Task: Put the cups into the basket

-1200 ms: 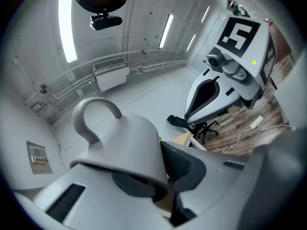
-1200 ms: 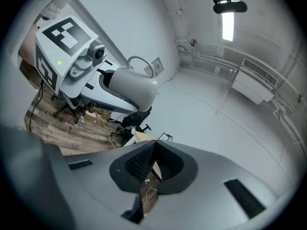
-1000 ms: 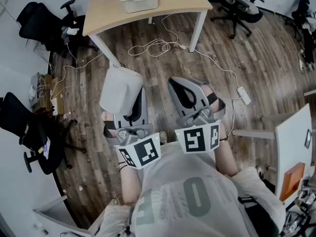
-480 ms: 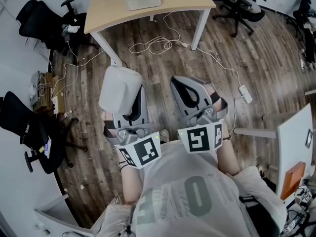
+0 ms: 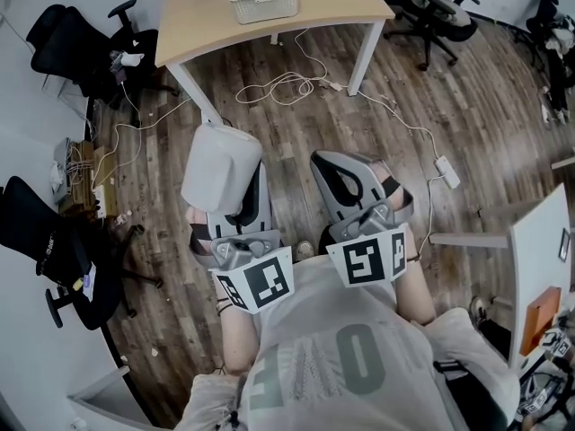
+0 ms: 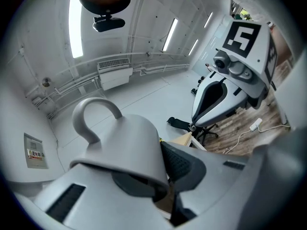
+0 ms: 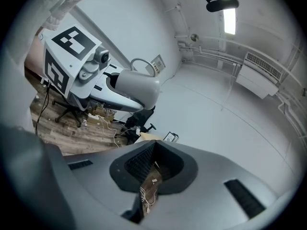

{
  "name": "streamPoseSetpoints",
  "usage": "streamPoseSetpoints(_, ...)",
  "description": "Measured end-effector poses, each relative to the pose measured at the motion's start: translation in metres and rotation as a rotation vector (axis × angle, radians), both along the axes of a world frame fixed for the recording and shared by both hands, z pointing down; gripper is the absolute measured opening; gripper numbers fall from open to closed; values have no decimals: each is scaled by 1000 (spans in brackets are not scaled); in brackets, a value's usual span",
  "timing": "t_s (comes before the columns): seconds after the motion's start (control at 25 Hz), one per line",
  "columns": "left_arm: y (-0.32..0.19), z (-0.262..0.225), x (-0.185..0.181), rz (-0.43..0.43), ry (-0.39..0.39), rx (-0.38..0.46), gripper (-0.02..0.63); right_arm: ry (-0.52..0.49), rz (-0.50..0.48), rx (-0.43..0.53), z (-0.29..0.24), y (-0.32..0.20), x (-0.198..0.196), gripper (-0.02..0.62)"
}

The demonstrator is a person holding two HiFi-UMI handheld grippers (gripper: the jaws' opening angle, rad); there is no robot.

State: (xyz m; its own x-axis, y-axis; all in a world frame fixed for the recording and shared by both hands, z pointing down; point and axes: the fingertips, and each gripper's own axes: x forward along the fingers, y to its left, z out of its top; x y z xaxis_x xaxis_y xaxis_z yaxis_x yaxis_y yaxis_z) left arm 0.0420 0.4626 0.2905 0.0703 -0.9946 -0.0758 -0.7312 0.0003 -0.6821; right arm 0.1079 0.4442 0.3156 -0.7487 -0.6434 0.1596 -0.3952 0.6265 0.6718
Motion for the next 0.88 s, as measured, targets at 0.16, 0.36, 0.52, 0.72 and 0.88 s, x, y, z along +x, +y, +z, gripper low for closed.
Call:
streamPoseSetpoints(0.16, -3, 5, -9, 27, 6, -6, 54, 0, 26, -6, 3, 1, -8, -2)
streamPoseSetpoints(0.36, -20, 0, -16, 49, 11, 4, 54, -4, 52, -36, 4, -14, -11, -2)
streamPoseSetpoints(0.52, -43, 6, -19, 57, 24, -6, 55, 22, 63, -29, 11, -39, -15, -2)
streamPoseSetpoints(0.72, -82, 16, -29, 53, 20, -26, 54, 44, 44, -24, 17, -78, -29, -2)
streamPoseSetpoints(0.88, -121, 14, -38, 33, 32, -25, 55, 61, 39, -29, 17, -118, -34, -2)
